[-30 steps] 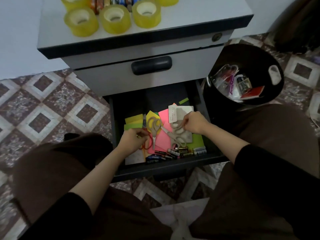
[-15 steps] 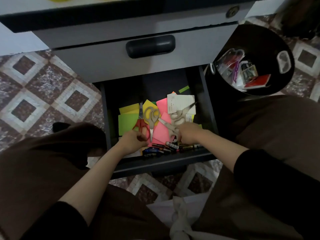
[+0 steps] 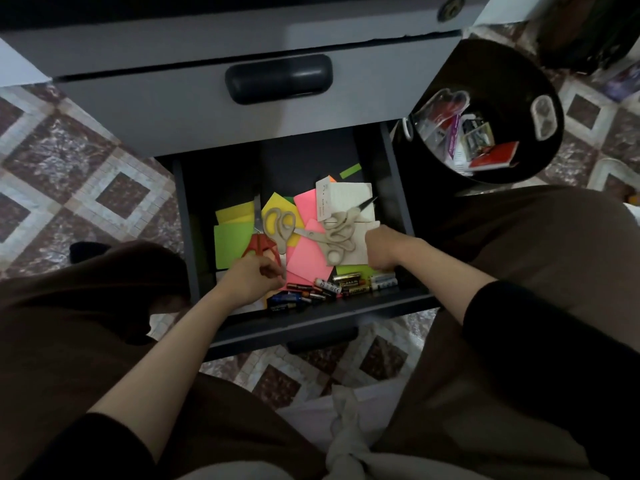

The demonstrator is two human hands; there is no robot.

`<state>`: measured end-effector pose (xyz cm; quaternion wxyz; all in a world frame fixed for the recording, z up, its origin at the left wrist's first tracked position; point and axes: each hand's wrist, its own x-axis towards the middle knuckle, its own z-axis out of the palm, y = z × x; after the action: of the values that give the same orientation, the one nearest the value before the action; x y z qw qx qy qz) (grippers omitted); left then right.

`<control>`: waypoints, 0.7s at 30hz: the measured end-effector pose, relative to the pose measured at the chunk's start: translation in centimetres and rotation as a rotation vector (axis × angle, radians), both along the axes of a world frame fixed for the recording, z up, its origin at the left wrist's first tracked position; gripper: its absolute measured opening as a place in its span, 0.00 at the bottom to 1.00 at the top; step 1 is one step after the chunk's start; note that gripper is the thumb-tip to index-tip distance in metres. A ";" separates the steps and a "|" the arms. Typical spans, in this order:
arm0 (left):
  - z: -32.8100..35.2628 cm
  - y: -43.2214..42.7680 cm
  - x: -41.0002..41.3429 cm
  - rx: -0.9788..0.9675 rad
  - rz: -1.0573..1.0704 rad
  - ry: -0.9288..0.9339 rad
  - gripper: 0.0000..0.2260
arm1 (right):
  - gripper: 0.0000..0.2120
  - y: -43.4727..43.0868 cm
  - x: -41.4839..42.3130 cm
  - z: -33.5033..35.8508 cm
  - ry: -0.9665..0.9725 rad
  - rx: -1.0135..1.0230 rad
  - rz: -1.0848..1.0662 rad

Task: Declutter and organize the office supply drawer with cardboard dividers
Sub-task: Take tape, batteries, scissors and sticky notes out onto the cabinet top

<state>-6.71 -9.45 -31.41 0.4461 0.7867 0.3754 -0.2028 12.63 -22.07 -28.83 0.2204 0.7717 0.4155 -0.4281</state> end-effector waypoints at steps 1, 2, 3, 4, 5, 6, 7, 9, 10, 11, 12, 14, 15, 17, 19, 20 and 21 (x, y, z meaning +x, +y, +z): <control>-0.1 0.0 0.0 -0.001 0.000 0.002 0.10 | 0.11 -0.3 -0.3 0.0 0.001 -0.039 0.028; -0.1 0.0 0.0 -0.005 -0.001 0.004 0.10 | 0.07 -0.6 -0.5 -0.1 -0.003 -0.068 0.068; -0.2 0.0 0.0 -0.011 -0.002 0.007 0.10 | 0.05 -0.7 -0.7 -0.1 -0.003 -0.082 0.115; -0.2 0.0 0.0 -0.016 -0.004 0.007 0.10 | 0.07 -0.7 -0.8 -0.2 -0.010 -0.080 0.146; -0.1 0.0 0.0 -0.019 -0.007 0.007 0.10 | 0.08 -0.5 -0.9 -0.1 -0.017 -0.079 0.168; -0.1 0.0 0.1 -0.020 -0.005 0.006 0.10 | 0.09 -0.5 -0.9 -0.2 -0.017 -0.077 0.182; 0.0 0.0 0.1 -0.021 0.000 0.005 0.10 | 0.10 -0.4 -0.9 -0.3 -0.017 -0.079 0.193; 0.1 0.0 0.0 -0.022 0.005 0.009 0.10 | 0.12 -0.5 -0.9 -0.6 -0.011 -0.093 0.209; 0.0 0.1 0.0 -0.022 0.003 0.013 0.10 | 0.12 -0.5 -1.0 -0.7 -0.008 -0.096 0.219; 0.0 0.1 0.0 -0.021 0.000 0.016 0.10 | 0.13 -0.6 -1.2 -0.9 -0.010 -0.090 0.229; 0.0 0.1 0.0 -0.022 -0.001 0.020 0.11 | 0.13 -0.7 -1.3 -1.0 -0.009 -0.080 0.234; -0.1 0.2 0.2 -0.020 -0.002 0.020 0.11 | 0.13 -0.7 -1.4 -1.0 -0.003 -0.065 0.233; -0.1 0.2 0.3 -0.017 -0.003 0.018 0.10 | 0.13 -0.7 -1.4 -1.0 0.003 -0.063 0.223; -0.1 0.1 0.4 -0.003 -0.008 0.007 0.10 | 0.13 -0.7 -1.1 -1.0 0.016 -0.052 0.189; -0.1 0.0 0.7 0.013 -0.014 -0.010 0.10 | 0.13 -0.6 -1.0 -0.9 0.039 -0.044 0.152; -0.1 -0.1 0.8 0.024 -0.023 -0.019 0.10 | 0.11 -0.4 -0.9 -0.8 0.050 -0.041 0.138; 0.0 -0.4 1.1 0.042 -0.039 -0.030 0.10 | 0.08 -0.4 -0.6 -0.9 0.057 -0.034 0.123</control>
<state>-5.66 -9.83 -31.40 0.4311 0.8061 0.3572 -0.1917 12.01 -22.43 -29.71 0.2474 0.7284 0.4610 -0.4424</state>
